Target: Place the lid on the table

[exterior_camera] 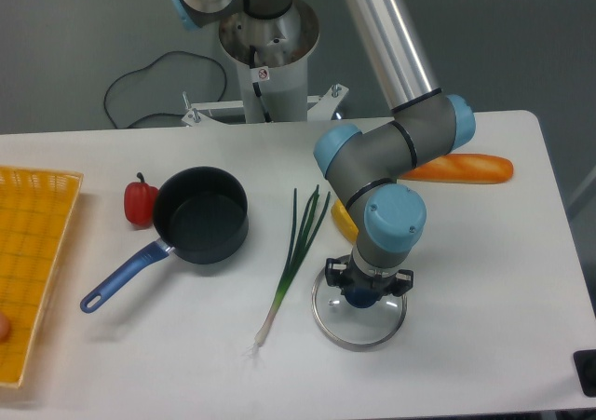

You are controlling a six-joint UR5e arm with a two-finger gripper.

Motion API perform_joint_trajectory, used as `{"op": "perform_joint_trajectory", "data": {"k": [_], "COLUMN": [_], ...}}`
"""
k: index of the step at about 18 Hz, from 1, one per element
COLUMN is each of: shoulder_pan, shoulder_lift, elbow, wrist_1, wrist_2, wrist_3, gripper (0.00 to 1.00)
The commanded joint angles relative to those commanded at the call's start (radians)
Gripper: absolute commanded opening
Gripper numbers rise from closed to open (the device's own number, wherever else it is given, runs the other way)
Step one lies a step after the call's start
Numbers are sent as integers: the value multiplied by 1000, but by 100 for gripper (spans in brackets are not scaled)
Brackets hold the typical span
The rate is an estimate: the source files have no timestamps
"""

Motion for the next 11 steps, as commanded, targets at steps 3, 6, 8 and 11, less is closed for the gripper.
{"op": "perform_joint_trajectory", "data": {"k": [3,6,8,11], "shoulder_pan": [0,0,0,0], "shoulder_lift": [0,0,0,0], "elbow": [-2,-2,-2,-3], "wrist_1": [0,0,0,0], "wrist_2": [0,0,0,0], "wrist_3": [0,0,0,0], "gripper": [46,46,46,48]}}
